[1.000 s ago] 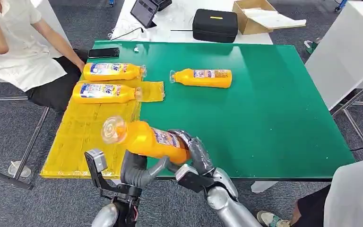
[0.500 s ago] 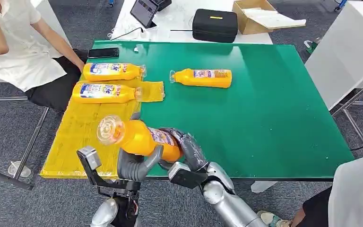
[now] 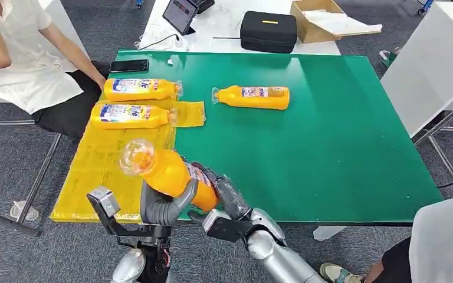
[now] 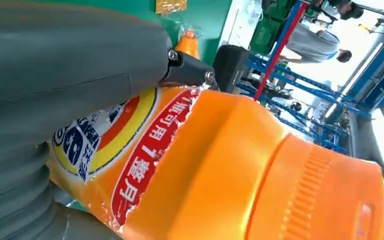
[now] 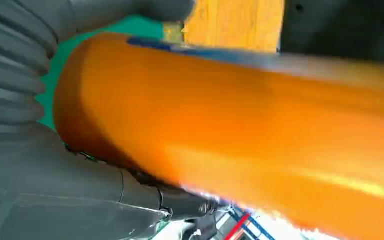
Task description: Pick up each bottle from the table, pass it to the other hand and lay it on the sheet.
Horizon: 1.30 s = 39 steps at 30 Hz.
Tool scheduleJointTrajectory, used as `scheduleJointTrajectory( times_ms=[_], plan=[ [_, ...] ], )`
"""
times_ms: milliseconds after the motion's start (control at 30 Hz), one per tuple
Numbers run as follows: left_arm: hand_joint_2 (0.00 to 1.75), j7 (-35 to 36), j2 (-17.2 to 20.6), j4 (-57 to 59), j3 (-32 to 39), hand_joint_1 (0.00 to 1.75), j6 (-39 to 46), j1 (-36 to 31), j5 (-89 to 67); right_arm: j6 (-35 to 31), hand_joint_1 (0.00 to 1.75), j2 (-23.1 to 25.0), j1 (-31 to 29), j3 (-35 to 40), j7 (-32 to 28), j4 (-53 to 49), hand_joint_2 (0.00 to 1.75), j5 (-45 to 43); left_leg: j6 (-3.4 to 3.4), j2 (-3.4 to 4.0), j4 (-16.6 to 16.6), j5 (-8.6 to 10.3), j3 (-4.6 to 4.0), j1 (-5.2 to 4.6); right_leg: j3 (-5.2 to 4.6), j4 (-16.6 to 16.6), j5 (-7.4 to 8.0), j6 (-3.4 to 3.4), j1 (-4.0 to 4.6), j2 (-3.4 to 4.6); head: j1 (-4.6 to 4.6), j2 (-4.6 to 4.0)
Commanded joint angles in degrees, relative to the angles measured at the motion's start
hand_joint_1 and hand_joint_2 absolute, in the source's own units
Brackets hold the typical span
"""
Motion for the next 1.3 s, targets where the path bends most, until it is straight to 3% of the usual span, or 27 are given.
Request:
scheduleJointTrajectory(
  times_ms=[33, 167, 200, 233, 300, 367, 433, 533, 633, 700, 1033, 1067, 1300],
  plan=[
    [1.75, -0.2, 2.1, 0.6, 0.8, 1.75, 5.4, -2.3, -6.1, -2.3, 0.0, -0.7, 1.7, 2.4, 0.6, 4.5, 0.0, 1.5, 0.01, 0.0, -0.1, -0.04, 0.18, 0.02, 0.19, -0.1, -0.05, -0.08, 0.05, -0.06, 0.0, 0.02],
    [1.75, 0.1, 2.9, -1.8, 6.0, 1.75, 16.0, 2.8, -19.9, -18.7, 0.0, -9.1, 11.7, -7.2, 6.4, -3.0, 0.0, 13.4, 0.04, -0.28, -0.2, -0.03, 0.39, -0.01, 0.48, -0.2, -0.13, -0.08, 0.03, -0.36, 0.0, 0.02],
    [1.75, 0.6, 2.8, -3.7, 7.8, 1.75, 16.6, 4.6, -21.7, -19.5, 0.0, -10.6, 14.2, -10.4, 6.0, -5.4, 0.0, 14.1, 0.03, -0.2, -0.1, -0.02, 0.28, -0.01, 0.31, -0.1, -0.09, -0.06, 0.01, -0.25, -0.04, 0.0],
    [1.75, 0.8, 2.5, -5.6, 10.3, 1.75, 20.0, 6.2, -24.9, -27.2, 0.0, -10.3, 17.8, -17.7, 3.8, -9.2, 0.0, 14.0, 0.08, -0.45, -0.2, -0.07, 0.47, -0.02, 0.61, -0.2, -0.22, -0.08, 0.02, -0.55, -0.02, 0.0],
    [1.75, 1.6, 2.9, -7.0, 11.9, 1.75, 19.7, 6.8, -25.7, -26.4, 0.0, -11.3, 21.6, -22.1, 2.1, -14.7, 0.0, 14.0, 0.05, -0.28, -0.1, -0.05, 0.1, -0.04, 0.18, -0.1, -0.13, -0.03, -0.02, -0.3, -0.02, 0.0],
    [1.75, 1.4, 2.4, -7.1, 14.3, 1.75, 23.4, 7.0, -28.7, -27.9, 0.0, -7.5, 24.6, -28.7, -1.5, -21.6, 0.0, 10.0, 0.09, -0.37, 0.0, -0.12, 0.05, -0.06, 0.19, 0.0, -0.2, -0.02, -0.04, -0.39, 0.0, 0.02],
    [1.75, 1.3, 2.5, -6.8, 15.5, 1.75, 25.5, 7.0, -30.4, -29.9, 0.0, -5.4, 25.6, -31.3, -2.7, -25.6, 0.0, 10.7, 0.1, -0.29, 0.1, -0.3, 0.24, -0.08, 0.34, 0.1, -0.36, -0.1, -0.06, -0.32, 0.02, 0.0],
    [1.75, 1.4, 3.0, -5.9, 17.3, 1.75, 28.2, 6.4, -32.9, -30.4, 0.0, 1.7, 26.6, -39.2, -7.3, -32.9, 0.0, 9.9, -0.03, -0.14, 0.0, -0.2, -0.01, -0.11, -0.03, 0.1, -0.16, -0.11, -0.08, -0.08, -0.04, 0.0],
    [1.75, 5.8, 4.1, -1.1, 18.6, 1.75, 29.6, 3.8, -38.7, -30.4, 0.0, 3.7, 25.7, -38.1, -7.3, -38.1, 0.0, 7.5, -0.03, -0.22, 0.0, -0.1, -0.12, -0.07, -0.13, 0.1, -0.1, -0.07, -0.06, -0.13, 0.02, 0.02],
    [1.75, 8.0, 3.2, 3.5, 21.2, 1.75, 31.1, 2.0, -47.9, -30.4, 0.0, 2.6, 24.3, -34.7, -7.3, -34.9, 0.0, 6.0, -0.06, -0.18, 0.0, -0.1, 0.02, -0.03, 0.0, 0.1, -0.09, -0.12, 0.0, -0.11, -0.04, 0.0],
    [1.75, 7.7, 2.9, 5.6, 21.7, 1.75, 31.1, 1.2, -49.0, -30.4, 0.0, 2.6, 23.3, -34.0, -7.3, -33.5, 0.0, 5.2, -0.07, -0.17, -0.1, 0.04, 0.07, 0.03, 0.05, 0.0, 0.04, -0.2, 0.01, -0.16, -0.02, 0.0],
    [1.75, 9.5, 2.5, 6.8, 22.7, 1.75, 31.1, 0.8, -54.7, -30.4, 0.0, 1.6, 23.1, -32.5, -7.3, -31.7, 0.0, 5.0, -0.06, -0.14, -0.1, 0.01, 0.15, 0.02, 0.13, 0.0, 0.01, -0.23, 0.02, -0.15, -0.02, 0.0],
    [1.75, 17.1, 4.2, 26.4, 16.1, 1.75, 29.8, -8.2, -72.9, -26.8, 0.0, 1.0, 18.0, -27.0, -7.3, -22.3, 0.0, 4.3, -0.07, -0.11, -0.2, 0.07, 0.28, 0.03, 0.26, -0.1, 0.09, -0.26, 0.05, -0.13, -0.02, 0.0]
  ],
)
